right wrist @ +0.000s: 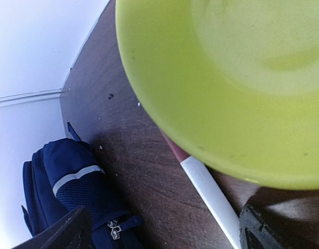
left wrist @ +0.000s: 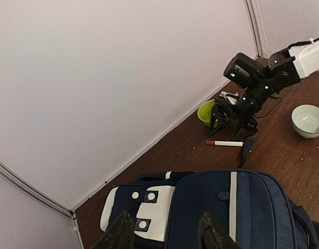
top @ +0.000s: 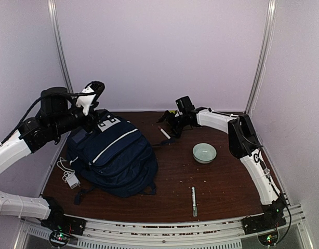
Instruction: Pack the student bag
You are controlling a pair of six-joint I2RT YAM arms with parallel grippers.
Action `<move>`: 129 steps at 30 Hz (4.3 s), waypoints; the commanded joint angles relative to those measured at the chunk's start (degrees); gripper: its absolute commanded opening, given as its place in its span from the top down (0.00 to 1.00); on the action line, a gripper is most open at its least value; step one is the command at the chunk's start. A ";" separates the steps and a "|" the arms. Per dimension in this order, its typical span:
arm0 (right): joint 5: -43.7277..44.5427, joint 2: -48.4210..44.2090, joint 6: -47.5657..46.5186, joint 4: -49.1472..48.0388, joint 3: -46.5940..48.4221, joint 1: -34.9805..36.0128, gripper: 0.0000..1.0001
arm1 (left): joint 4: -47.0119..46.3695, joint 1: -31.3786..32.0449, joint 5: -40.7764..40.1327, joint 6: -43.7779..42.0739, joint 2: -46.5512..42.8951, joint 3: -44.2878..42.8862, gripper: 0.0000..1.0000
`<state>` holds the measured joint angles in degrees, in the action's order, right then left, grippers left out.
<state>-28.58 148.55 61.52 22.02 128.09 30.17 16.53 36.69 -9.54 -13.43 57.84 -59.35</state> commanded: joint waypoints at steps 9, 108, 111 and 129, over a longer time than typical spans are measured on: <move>-3.82 2.37 -4.23 8.46 2.60 3.69 0.00 | -2.60 -0.50 -0.57 -0.45 -2.13 1.38 0.53; 36.13 -0.37 15.99 14.90 6.42 12.00 0.64 | -0.93 -0.56 -0.35 -1.07 -1.97 1.05 0.47; 37.10 -0.36 16.73 15.36 6.59 12.21 0.68 | -0.90 -0.54 -0.39 -1.07 -2.54 1.09 0.47; 31.66 0.99 20.23 13.26 7.11 10.53 0.72 | -4.76 -0.56 11.16 7.75 0.51 -0.52 0.47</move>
<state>6.22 150.23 79.50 36.67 134.72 41.82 16.25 36.69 -5.74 -11.49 54.35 -57.91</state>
